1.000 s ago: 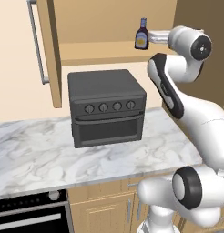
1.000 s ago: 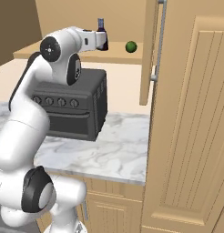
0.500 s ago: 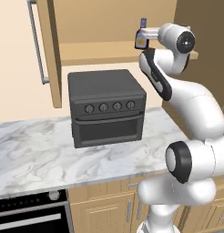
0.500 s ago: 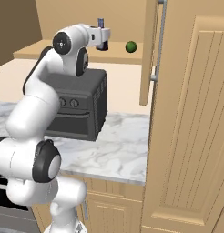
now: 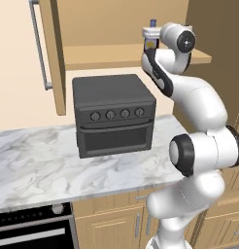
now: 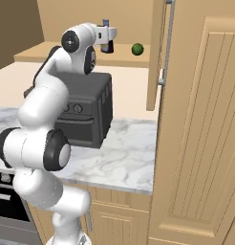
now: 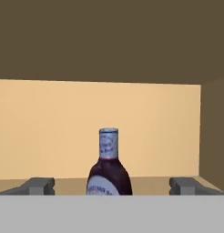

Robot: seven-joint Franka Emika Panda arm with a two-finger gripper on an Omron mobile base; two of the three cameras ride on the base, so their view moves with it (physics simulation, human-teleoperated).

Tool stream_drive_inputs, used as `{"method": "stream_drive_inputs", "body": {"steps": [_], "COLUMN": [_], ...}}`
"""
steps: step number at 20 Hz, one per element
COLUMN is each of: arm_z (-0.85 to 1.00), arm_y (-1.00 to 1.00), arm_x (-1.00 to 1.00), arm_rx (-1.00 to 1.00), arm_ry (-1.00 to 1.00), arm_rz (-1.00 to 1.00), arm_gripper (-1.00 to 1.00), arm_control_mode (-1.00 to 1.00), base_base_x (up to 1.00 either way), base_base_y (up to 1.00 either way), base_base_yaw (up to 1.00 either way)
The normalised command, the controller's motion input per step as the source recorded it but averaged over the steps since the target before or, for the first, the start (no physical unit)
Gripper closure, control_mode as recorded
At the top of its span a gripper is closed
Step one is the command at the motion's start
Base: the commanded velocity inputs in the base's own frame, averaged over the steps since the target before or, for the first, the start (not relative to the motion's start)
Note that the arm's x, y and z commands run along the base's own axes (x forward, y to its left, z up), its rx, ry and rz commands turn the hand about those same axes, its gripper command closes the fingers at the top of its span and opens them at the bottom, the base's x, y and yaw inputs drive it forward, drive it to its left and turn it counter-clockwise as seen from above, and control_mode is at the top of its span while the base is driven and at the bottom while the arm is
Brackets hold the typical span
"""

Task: The dining table condiment station is running low on condiment bottle. Refill the condiment station by opening the cabinet and taking the condiment bottle from the cabinet and placing it on the dining table.

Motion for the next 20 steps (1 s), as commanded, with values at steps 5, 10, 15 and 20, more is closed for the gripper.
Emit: {"method": "stream_drive_inputs", "body": {"steps": [5, 10, 15, 20], "arm_z": [0.18, 0.02, -0.1, -0.02], "arm_y": [0.0, 0.0, 0.0, 0.0], "arm_x": [0.3, 0.26, 0.37, 0.3], "arm_rx": [0.0, 0.0, 0.0, 0.0], "arm_ry": [0.04, 0.02, 0.02, 0.0], "arm_rz": [0.0, 0.0, 0.0, 0.0], "arm_gripper": [-1.0, -1.0, -1.0, -1.0], "arm_control_mode": [-1.0, -1.0, -1.0, -1.0], "base_base_x": [0.0, 0.0, 0.0, 0.0], "base_base_y": [0.0, 0.0, 0.0, 0.0], "base_base_yaw": [0.0, 0.0, 0.0, 0.0]}}
